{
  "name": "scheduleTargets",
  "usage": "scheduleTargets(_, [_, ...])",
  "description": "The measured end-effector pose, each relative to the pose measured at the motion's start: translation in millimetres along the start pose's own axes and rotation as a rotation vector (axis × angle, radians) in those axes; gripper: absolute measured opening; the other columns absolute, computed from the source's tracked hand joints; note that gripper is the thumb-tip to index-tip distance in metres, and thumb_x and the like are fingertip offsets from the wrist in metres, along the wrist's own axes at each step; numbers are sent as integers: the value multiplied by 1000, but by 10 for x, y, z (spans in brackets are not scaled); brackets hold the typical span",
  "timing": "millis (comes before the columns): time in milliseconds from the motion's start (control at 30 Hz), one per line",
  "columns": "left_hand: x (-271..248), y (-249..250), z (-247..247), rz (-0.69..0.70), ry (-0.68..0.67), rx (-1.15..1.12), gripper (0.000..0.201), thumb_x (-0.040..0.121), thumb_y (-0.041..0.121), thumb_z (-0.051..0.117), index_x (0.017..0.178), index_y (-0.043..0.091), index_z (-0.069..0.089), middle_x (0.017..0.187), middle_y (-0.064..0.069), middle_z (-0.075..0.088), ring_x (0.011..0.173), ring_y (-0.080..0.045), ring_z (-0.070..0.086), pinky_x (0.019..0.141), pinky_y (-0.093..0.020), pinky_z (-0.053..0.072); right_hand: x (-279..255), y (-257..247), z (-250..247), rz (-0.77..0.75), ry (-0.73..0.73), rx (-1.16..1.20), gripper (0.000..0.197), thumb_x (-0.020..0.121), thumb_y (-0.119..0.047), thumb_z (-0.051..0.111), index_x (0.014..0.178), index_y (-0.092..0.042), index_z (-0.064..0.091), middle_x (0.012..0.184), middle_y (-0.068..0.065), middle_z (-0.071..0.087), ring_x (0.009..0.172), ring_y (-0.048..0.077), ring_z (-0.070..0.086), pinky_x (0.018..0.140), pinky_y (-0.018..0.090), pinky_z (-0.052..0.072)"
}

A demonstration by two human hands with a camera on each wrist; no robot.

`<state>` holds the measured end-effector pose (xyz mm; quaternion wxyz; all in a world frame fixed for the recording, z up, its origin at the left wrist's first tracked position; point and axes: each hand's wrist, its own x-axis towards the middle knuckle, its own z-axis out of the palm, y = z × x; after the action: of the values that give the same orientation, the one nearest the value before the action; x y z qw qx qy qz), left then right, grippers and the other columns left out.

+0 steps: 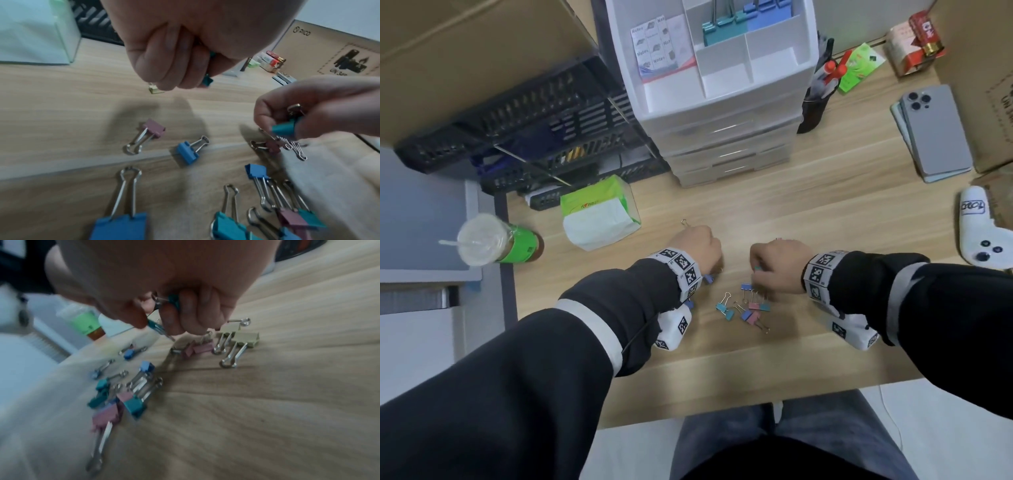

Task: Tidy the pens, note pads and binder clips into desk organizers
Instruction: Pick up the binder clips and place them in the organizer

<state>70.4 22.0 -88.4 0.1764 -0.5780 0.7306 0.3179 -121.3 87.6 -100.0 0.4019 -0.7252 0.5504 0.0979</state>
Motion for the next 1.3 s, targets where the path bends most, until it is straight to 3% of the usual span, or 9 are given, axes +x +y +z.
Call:
scheduleTargets(100, [-83,-84,33,4,-32,11,37,98,30,38,79,9,61,73,-6,60,69,-25,57,59,-30,40,-25,13,-75,70,-2,284,47,79,-44,32,90,-10,61,89,7,66,84,27,58,78,38,48])
scheduleTargets(200, [-135,-137,127,-3,-130,49,27,101,20,38,103,6,61,93,-11,66,87,-30,63,71,-35,48,-19,-34,-114,122,-19,601,47,71,-30,36,75,10,60,82,21,67,70,27,56,64,32,45])
scheduleTargets(267, [-201,-149,187,2,-163,43,22,98,10,37,111,9,55,102,-11,68,93,-31,64,81,-41,54,-33,-70,-117,190,-77,701,33,69,-17,40,70,8,61,70,21,65,58,24,53,47,24,37])
scheduleTargets(367, [-301,-150,253,6,-157,-11,23,93,9,37,110,17,51,97,-6,66,86,-29,64,71,-40,54,-66,-97,-77,212,-163,756,21,76,-4,43,76,-4,63,68,13,68,61,26,57,43,19,35])
scheduleTargets(467, [-345,-173,300,69,-167,59,15,93,29,52,105,20,55,93,-2,64,78,-25,61,66,-32,46,-81,-95,5,192,-161,676,10,82,-17,60,77,-9,64,65,2,66,59,21,57,47,23,42])
scheduleTargets(567, [-382,-202,379,138,-222,112,25,80,36,66,97,24,55,92,3,63,82,-21,60,66,-31,46,-107,-61,92,127,-133,436,12,72,-26,74,76,-18,66,73,-4,66,70,17,62,69,33,54])
scheduleTargets(767, [-443,-165,535,150,-213,220,38,78,51,71,92,20,53,87,0,63,78,-21,60,63,-31,46,-213,-29,235,15,-109,4,34,72,-42,75,96,-28,56,79,-13,56,73,10,56,62,27,46])
scheduleTargets(1167, [-518,-80,556,28,-190,121,28,92,34,47,73,14,50,67,-3,47,65,-25,46,58,-29,36,-318,101,288,47,-76,-63,22,82,-37,64,99,-25,57,88,-10,57,83,15,57,68,26,46])
scheduleTargets(1300, [-552,-115,508,29,-203,104,43,103,24,28,111,7,66,106,-11,64,100,-30,61,85,-37,50,-323,148,314,92,-85,85,26,84,-45,64,93,-21,58,85,-7,59,80,16,57,75,32,52])
